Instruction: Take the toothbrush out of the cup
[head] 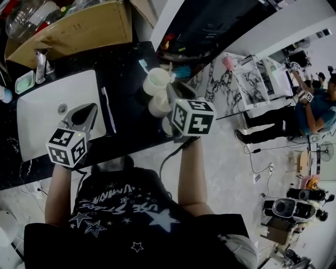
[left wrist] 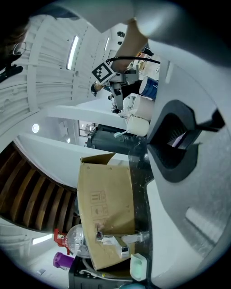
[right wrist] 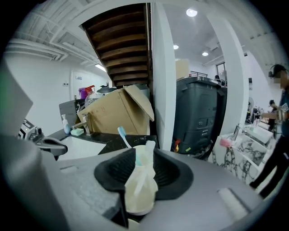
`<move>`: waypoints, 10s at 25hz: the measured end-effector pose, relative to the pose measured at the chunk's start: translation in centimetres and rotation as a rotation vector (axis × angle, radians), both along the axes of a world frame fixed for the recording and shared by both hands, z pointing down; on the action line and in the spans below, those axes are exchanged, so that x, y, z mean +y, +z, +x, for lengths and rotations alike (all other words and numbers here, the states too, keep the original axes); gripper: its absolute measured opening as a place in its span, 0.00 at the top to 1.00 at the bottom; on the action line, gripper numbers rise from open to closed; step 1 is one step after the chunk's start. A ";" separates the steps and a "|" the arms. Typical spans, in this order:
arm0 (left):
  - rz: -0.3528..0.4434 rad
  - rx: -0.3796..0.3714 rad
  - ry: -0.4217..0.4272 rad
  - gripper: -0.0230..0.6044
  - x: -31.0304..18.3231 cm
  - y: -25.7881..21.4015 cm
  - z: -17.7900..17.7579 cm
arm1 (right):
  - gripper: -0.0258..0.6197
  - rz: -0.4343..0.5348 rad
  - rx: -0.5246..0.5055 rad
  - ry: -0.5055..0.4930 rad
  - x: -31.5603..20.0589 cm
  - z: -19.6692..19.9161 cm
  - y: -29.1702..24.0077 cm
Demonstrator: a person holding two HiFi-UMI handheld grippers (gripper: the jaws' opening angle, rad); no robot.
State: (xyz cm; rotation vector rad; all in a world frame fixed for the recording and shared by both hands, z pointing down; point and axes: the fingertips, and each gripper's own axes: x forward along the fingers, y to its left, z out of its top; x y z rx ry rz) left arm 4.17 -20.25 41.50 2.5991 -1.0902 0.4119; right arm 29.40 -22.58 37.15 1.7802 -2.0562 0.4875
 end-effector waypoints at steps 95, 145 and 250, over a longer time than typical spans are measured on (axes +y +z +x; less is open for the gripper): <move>-0.062 0.014 -0.054 0.95 2.3 2.4 -11.4 | 0.92 -0.253 -0.266 -0.103 -3.3 -17.9 10.6; -0.044 0.029 -0.018 0.95 1.0 1.3 -7.4 | 0.70 0.096 0.023 -0.039 -3.3 -12.1 -1.0; -0.126 0.009 0.016 0.95 0.4 3.9 -7.6 | 0.92 -0.322 -0.057 -0.112 -2.7 -15.4 12.4</move>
